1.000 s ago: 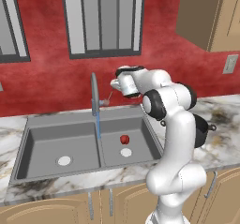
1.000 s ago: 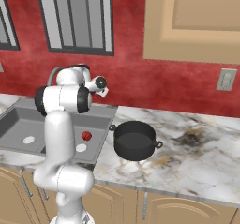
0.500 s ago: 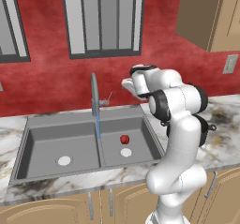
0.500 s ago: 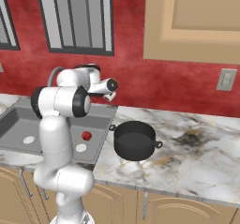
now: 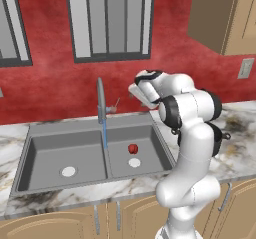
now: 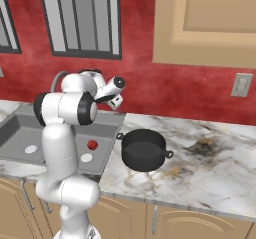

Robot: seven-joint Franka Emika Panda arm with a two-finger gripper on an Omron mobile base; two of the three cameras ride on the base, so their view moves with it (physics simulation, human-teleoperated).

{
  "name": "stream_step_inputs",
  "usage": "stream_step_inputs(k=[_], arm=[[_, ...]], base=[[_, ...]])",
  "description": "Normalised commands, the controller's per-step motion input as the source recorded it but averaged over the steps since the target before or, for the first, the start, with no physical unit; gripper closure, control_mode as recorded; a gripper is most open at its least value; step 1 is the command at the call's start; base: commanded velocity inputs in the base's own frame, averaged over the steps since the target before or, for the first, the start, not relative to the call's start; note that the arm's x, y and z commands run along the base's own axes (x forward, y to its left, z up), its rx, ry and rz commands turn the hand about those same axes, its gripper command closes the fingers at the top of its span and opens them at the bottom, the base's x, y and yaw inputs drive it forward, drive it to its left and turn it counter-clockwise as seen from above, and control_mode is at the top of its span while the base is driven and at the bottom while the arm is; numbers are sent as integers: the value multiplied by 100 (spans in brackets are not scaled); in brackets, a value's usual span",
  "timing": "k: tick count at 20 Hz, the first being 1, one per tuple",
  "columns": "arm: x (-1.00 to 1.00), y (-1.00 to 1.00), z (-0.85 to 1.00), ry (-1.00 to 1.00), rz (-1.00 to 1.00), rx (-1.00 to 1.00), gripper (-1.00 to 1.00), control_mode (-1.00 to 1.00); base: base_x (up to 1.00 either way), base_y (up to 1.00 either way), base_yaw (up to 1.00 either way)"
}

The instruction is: Dump the bell pepper from the pot into the sink. Then turn on the water and wash the bell pepper. Then turn off the water and put the bell pepper back in the pot.

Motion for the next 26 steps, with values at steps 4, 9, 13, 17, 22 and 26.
stream_step_inputs(k=[4, 9, 13, 17, 22, 26], arm=[[0, 0, -6, 0, 0, 0, -100, -100], [0, 2, -38, 0, 0, -1, -100, -100], [0, 4, -59, -4, 0, -4, -100, -100], [0, 6, -51, -10, 0, -3, -100, -100], [0, 6, -28, -11, 0, -1, -100, -100], [0, 5, -17, -7, 0, 0, -100, -100]], base=[[0, 0, 0], [0, 0, 0], [0, 0, 0], [0, 0, 0], [0, 0, 0], [0, 0, 0]])
